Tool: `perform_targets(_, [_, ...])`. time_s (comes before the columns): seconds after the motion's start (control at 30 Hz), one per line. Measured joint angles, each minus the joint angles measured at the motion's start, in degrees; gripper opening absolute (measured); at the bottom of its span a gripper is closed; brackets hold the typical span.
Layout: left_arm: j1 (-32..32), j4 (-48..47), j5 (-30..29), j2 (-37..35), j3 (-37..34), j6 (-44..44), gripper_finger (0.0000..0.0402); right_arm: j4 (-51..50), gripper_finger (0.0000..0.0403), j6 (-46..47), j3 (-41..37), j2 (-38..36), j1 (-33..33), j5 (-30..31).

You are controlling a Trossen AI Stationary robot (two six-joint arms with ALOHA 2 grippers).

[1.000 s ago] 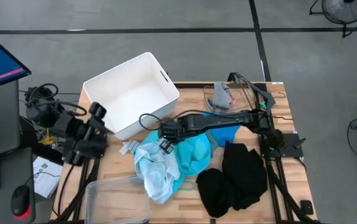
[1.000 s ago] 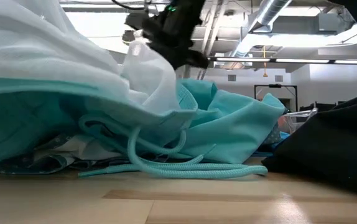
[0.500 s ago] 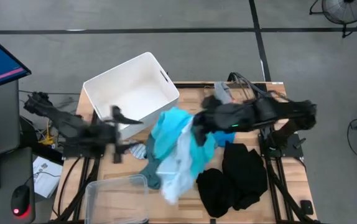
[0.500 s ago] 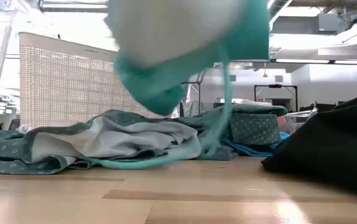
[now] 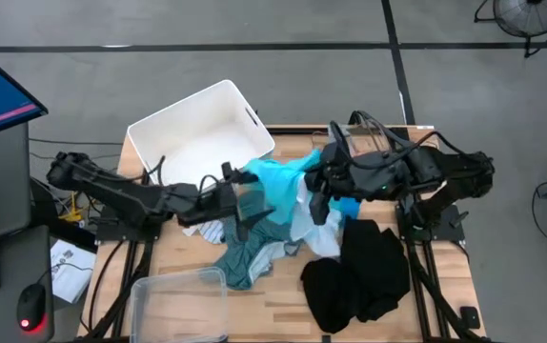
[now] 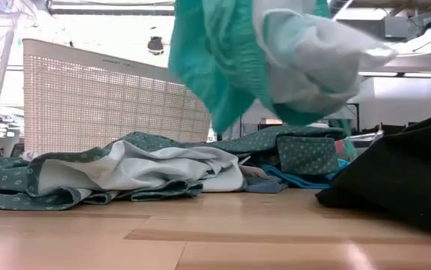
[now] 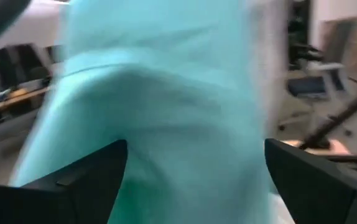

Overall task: Pick & Place Cloths
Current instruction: Put the light blue shorts into the bottom transparent bin

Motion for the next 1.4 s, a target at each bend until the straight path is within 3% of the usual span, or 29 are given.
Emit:
perform_targets(0.1, [-0.1, 0.2, -5.2, -1.3, 0.0, -0.9, 0.0371, -1.3, 0.0, -0.8, -0.2, 0.4, 1.7, -0.9])
perform_targets(0.23, [-3.5, -2.2, -5.2, -5.2, 0.0, -0.9, 0.0373, -2.5, 0.0, -2.1, -0.1, 0.7, 3.8, -0.9])
perform_targets(0.37, [-9.2, -8.4, -1.0, -11.0, 0.1, -1.0, 0.0373, -1.9, 0.0, 0.8, -0.1, 0.7, 4.5, 0.9])
perform_targets(0.47, [-12.9, -11.9, -4.0, -14.0, 0.1, 0.0, 0.0373, 0.7, 0.0, 2.5, -0.1, 0.7, 4.3, 0.7])
perform_targets(0.57, [-12.8, -15.1, -7.9, -15.1, 0.1, 2.1, 0.0373, 5.4, 0.0, 2.4, 0.0, 2.2, 4.6, 0.8])
perform_targets(0.7, [-9.6, -18.3, -7.0, -14.9, 0.1, 4.1, 0.0373, 11.6, 0.0, 1.3, -0.1, 6.0, 5.3, 1.0])
perform_targets(0.8, [-7.4, -18.2, 0.5, -15.1, 0.1, 1.7, 0.0373, 17.5, 0.0, 1.3, -0.1, 9.3, 5.6, 0.6])
perform_targets(0.93, [-5.1, -23.1, 17.3, -15.6, 0.1, -4.3, 0.0373, 26.8, 0.0, 2.2, -0.1, 12.5, 5.7, -1.2])
perform_targets(1.13, [-4.2, -27.5, 23.2, -13.0, 0.1, -6.4, 0.0373, 36.3, 0.0, 2.7, -0.1, 16.3, 6.0, -2.4])
perform_targets(1.33, [-3.9, -23.2, 41.1, -6.9, 0.1, -16.2, 0.0368, 43.1, 0.0, 5.0, -0.2, 19.3, 5.6, -4.1])
perform_targets(1.4, [-3.9, -22.5, 44.5, -5.5, 0.2, -18.7, 0.0352, 45.1, 0.0, 5.1, -0.2, 19.3, 5.4, -4.6])
